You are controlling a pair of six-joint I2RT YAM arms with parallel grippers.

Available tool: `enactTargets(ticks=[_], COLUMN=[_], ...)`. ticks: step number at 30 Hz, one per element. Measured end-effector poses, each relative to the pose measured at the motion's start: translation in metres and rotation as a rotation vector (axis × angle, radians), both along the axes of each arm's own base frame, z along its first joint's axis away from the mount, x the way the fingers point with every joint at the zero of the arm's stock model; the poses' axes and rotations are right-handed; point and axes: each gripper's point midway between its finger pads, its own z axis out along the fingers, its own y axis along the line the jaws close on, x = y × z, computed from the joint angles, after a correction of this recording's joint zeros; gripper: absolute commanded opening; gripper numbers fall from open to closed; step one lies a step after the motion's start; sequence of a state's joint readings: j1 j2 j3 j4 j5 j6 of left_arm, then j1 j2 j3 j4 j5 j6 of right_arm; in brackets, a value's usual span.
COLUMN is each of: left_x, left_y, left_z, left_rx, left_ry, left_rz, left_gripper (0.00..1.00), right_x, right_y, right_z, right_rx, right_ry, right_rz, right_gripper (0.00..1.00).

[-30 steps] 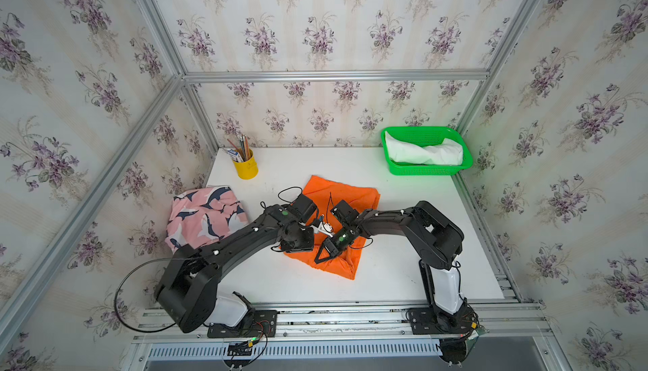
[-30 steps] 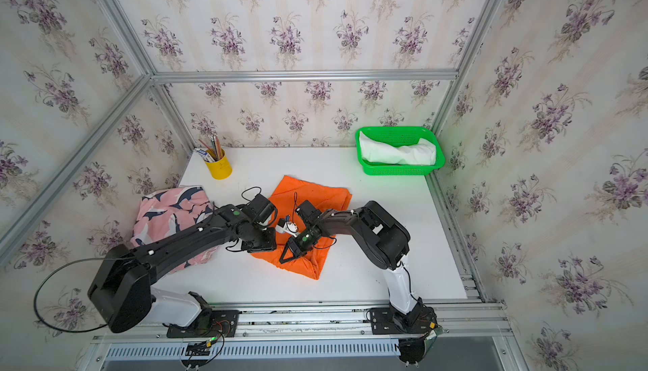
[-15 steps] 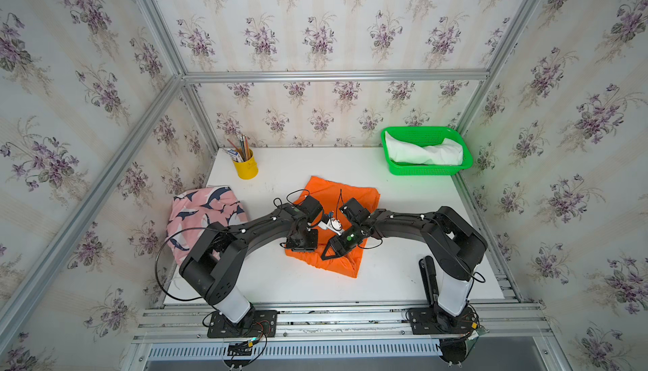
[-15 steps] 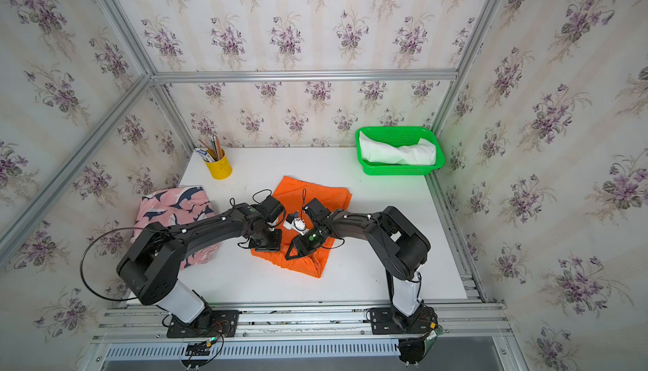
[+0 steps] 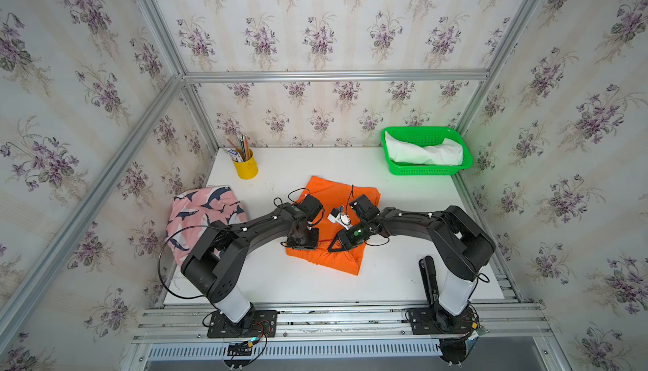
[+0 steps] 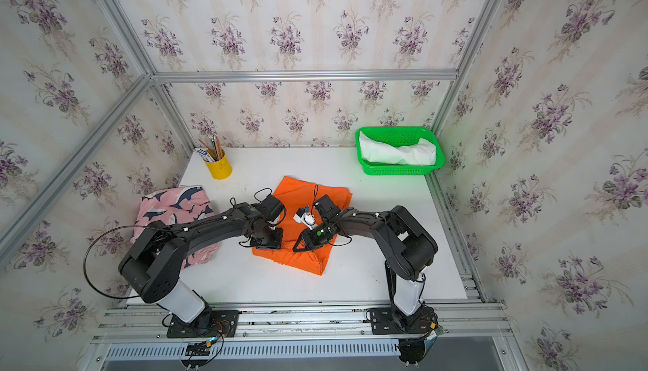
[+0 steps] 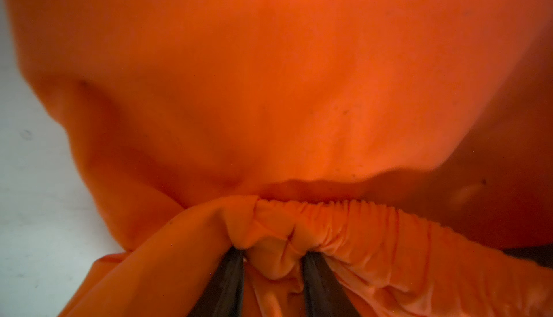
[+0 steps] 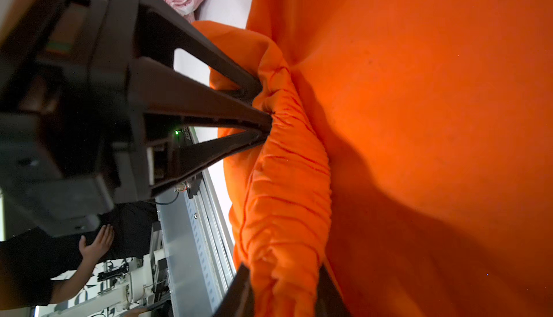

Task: Roll up the shorts
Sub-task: Roll the shorts at the center of the board.

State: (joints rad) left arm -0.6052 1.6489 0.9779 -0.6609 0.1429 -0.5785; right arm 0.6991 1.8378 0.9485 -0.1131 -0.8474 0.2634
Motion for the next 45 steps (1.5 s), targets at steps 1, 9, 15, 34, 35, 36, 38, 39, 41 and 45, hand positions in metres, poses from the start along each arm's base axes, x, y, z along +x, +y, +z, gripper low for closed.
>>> enactTargets(ticks=[1,9,15,34,35,36,38,39,41,45], left_x=[0.001,0.019,0.021,-0.058,-0.061,-0.063,-0.066,-0.066,-0.066,-0.062], left_y=[0.001,0.025,0.068,0.051,0.046,0.042,0.031,0.026,0.018,0.005], left_z=[0.0,0.002,0.006,0.04,0.036,0.034,0.03,0.028,0.025,0.02], left_rx=[0.0,0.031,0.139,-0.221,-0.25,-0.274,-0.331,-0.353,-0.394,-0.45], left_ry=[-0.002,-0.037,-0.047,-0.083,-0.071,-0.065,-0.05,-0.049,-0.042,-0.042], left_rz=[-0.001,0.06,0.143,0.275,0.283,0.29,0.3,0.301,0.311,0.322], left_gripper=[0.37,0.39,0.43,0.73,0.74,0.75,0.77,0.78,0.8,0.86], right_x=[0.0,0.005,-0.001,0.003,0.003,0.003,0.004,0.004,0.004,0.005], right_y=[-0.001,-0.014,-0.022,-0.021,-0.021,-0.021,-0.02,-0.02,-0.02,-0.02], right_z=[-0.002,-0.021,-0.034,-0.034,-0.034,-0.034,-0.033,-0.033,-0.033,-0.033], right_rx=[0.002,-0.008,-0.031,-0.017,-0.015,-0.014,-0.011,-0.01,-0.012,-0.013], right_ry=[0.002,0.018,0.061,0.108,0.109,0.11,0.11,0.11,0.116,0.113], right_rz=[-0.003,-0.07,-0.104,-0.186,-0.19,-0.191,-0.195,-0.197,-0.201,-0.203], right_gripper=[0.09,0.0,0.0,0.0,0.0,0.0,0.0,0.0,0.0,0.0])
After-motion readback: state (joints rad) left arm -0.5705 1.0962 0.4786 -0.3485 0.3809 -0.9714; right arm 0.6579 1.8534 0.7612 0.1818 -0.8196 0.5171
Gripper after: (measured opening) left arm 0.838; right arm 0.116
